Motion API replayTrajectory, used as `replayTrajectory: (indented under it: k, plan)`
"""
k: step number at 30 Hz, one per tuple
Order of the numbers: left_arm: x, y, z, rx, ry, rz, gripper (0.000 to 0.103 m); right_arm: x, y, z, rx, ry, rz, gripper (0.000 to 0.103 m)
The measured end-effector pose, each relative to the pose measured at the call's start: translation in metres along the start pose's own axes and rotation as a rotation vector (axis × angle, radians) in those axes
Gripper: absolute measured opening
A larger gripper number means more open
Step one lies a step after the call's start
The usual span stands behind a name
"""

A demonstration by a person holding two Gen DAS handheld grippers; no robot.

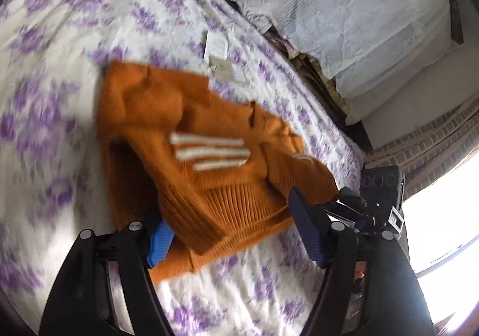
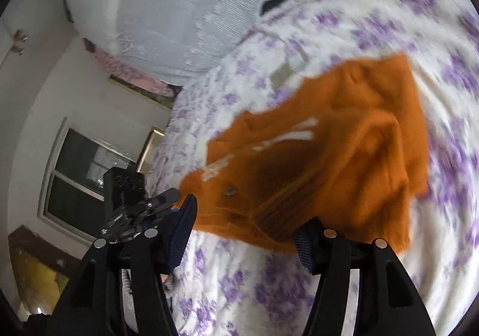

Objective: Fold small clothes

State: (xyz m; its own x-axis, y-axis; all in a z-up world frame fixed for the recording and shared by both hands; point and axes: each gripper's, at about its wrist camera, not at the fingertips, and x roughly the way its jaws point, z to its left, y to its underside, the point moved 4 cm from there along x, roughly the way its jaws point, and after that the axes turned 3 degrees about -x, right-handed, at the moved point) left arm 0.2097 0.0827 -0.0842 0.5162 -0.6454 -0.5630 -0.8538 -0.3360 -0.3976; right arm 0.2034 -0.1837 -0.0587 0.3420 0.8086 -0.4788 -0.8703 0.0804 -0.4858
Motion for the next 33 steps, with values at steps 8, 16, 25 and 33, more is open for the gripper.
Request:
replayTrajectory:
  k: [8, 16, 25, 33]
  plan:
    - [-0.010, -0.054, 0.045, -0.182, -0.114, -0.214, 0.071, -0.005, -0.061, -0.042, 0.165, 0.011, -0.318, 0.062]
    - [-0.006, -0.054, 0.023, -0.100, -0.126, -0.236, 0.072, 0.001, -0.054, -0.029, 0.076, 0.102, -0.323, 0.044]
    - [0.066, -0.054, 0.012, 0.097, -0.444, -0.151, 0.079, 0.076, -0.063, -0.046, 0.081, 0.149, -0.153, 0.011]
    - [0.020, -0.061, 0.042, 0.023, -0.595, -0.272, 0.073, -0.005, -0.058, -0.111, 0.285, 0.320, -0.341, 0.000]
